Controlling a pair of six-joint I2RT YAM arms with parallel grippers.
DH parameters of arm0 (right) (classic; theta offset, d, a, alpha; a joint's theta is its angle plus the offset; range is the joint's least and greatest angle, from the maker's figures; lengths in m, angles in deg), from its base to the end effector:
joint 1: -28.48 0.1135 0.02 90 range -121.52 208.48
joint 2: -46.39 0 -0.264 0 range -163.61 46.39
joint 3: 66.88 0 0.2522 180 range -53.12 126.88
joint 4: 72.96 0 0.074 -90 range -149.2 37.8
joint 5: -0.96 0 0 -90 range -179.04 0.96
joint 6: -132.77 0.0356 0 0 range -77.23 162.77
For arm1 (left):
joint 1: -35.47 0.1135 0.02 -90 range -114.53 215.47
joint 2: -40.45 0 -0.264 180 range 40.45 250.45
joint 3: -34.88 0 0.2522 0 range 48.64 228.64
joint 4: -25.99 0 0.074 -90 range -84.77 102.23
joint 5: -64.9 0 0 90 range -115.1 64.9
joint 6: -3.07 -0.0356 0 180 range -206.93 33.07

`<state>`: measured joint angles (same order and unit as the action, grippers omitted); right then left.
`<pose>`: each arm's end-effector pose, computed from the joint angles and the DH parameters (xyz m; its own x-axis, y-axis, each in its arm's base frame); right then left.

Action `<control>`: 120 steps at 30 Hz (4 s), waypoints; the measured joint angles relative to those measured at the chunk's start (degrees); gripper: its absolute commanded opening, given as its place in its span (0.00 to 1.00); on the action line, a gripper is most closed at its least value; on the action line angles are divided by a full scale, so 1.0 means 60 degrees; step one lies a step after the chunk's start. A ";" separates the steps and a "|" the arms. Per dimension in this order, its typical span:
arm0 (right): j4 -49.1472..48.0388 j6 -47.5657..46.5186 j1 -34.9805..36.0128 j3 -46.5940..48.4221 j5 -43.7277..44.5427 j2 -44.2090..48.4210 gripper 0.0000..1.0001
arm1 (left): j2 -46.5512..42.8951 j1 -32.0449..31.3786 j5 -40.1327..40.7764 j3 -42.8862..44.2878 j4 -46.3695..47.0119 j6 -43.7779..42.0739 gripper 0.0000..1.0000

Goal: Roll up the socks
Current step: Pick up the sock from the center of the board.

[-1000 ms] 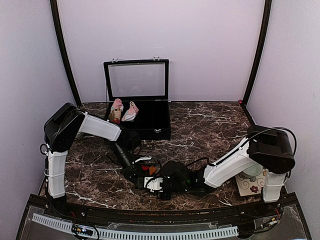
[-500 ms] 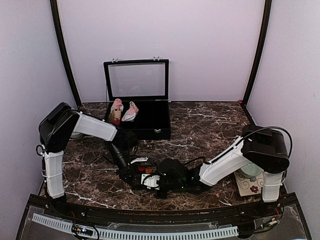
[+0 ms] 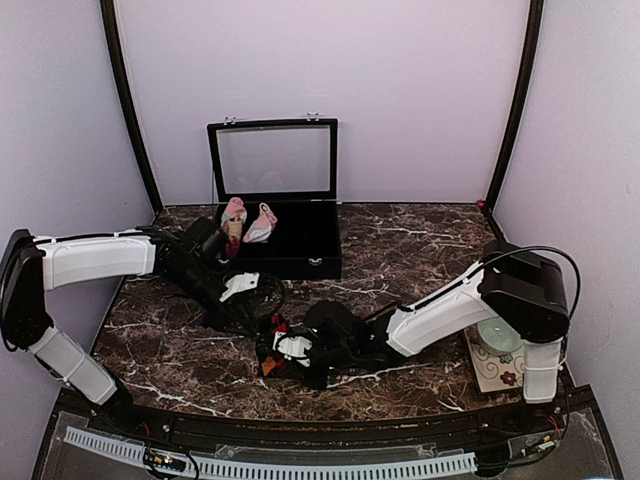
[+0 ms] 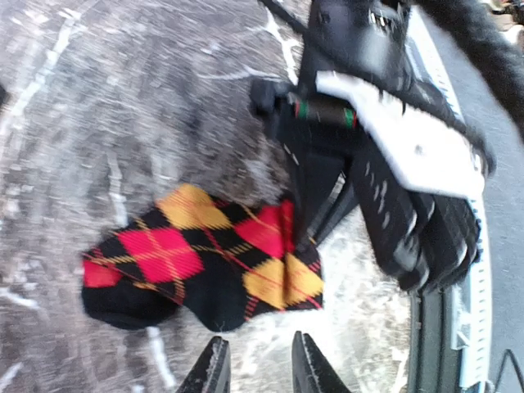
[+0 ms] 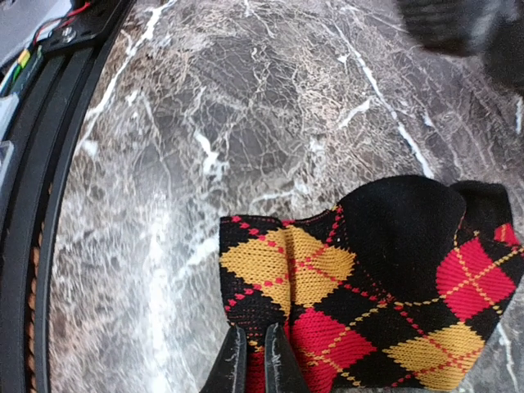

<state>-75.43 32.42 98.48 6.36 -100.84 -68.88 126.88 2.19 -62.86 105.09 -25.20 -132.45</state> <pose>0.1313 0.3821 0.1141 -0.0393 -0.6223 -0.7818 -0.9970 0.0761 -0.0104 0.2263 -0.1746 0.2122 -0.0910 0.7344 -0.6725 0.9925 0.0112 -0.1221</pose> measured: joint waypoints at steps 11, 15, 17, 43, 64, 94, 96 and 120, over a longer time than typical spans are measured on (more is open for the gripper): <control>0.0550 0.2018 -0.0750 0.0871 -0.2379 -0.0699 0.00 | -0.2149 0.0219 0.3184 -0.1770 0.2127 0.1235 0.62; 0.0903 0.2637 -0.1013 0.1213 -0.3202 -0.0936 0.00 | -0.2499 0.0525 0.3646 -0.2095 0.2331 0.1366 0.62; 0.1126 0.2998 -0.1169 0.1413 -0.3639 -0.1071 0.00 | -0.2499 0.0525 0.3187 -0.2095 0.2197 0.1220 0.62; 0.1370 0.6900 -0.2215 0.1898 -0.6896 -0.1993 0.00 | -0.0426 -0.2914 0.1920 -0.2408 0.2958 -0.0419 0.53; 0.1151 0.7049 -0.2175 0.1020 -0.5737 -0.0790 0.99 | 0.1067 -0.2783 0.2415 -0.1701 0.3643 -0.0237 0.00; -0.1836 0.2991 -0.0175 -0.5162 0.3872 0.4845 0.90 | 0.3537 -0.1020 -0.1745 0.0175 -0.0036 0.0310 0.04; -0.1960 0.2087 0.0503 -0.4830 0.3300 0.4342 0.82 | 0.3657 -0.0994 -0.1894 0.0248 -0.0175 0.0310 0.04; -0.1024 -0.2302 0.0852 -0.0342 0.1217 0.0073 0.20 | 0.4022 -0.0940 -0.2018 0.0674 -0.0860 0.0113 0.22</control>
<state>-81.57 18.61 103.59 4.31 -93.54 -68.44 151.01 -3.44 -74.97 109.13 -30.36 -131.77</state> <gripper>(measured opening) 0.233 0.158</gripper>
